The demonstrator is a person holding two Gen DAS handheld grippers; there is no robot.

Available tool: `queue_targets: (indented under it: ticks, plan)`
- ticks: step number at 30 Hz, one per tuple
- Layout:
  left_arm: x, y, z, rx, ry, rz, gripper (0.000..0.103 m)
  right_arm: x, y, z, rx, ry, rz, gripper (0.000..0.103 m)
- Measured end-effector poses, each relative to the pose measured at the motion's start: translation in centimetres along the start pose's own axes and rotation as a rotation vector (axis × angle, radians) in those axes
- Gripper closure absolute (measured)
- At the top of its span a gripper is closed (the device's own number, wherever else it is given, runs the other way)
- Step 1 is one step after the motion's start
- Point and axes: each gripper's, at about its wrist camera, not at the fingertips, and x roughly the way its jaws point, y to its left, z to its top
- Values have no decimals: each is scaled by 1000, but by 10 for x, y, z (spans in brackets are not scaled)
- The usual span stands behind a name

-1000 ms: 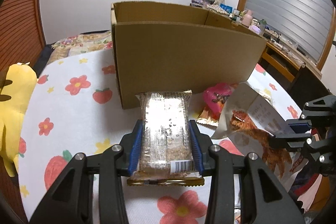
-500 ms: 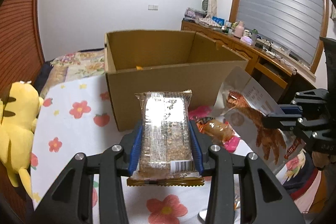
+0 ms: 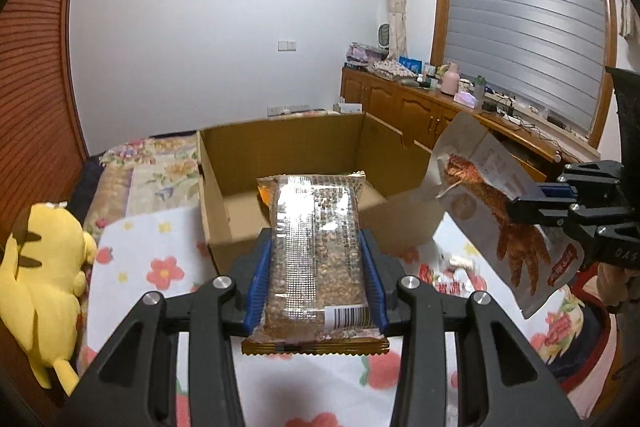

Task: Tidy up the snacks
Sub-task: 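Lift both held packets and carry them over the cardboard box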

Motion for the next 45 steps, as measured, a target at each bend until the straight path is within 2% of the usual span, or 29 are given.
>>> queue_targets:
  ticks: [11, 26, 36, 45]
  plan:
    - [31, 0, 47, -2, -5, 73, 63, -1, -44, 47, -50, -68, 2, 94]
    - [83, 7, 83, -2, 40, 141, 63, 48, -92, 92, -111, -105, 4, 94]
    - [126, 15, 86, 1, 108, 140, 62, 91, -111, 104, -112, -99, -4, 94]
    - [151, 10, 75, 24, 185, 124, 62, 136, -109, 82, -143, -3, -29, 94]
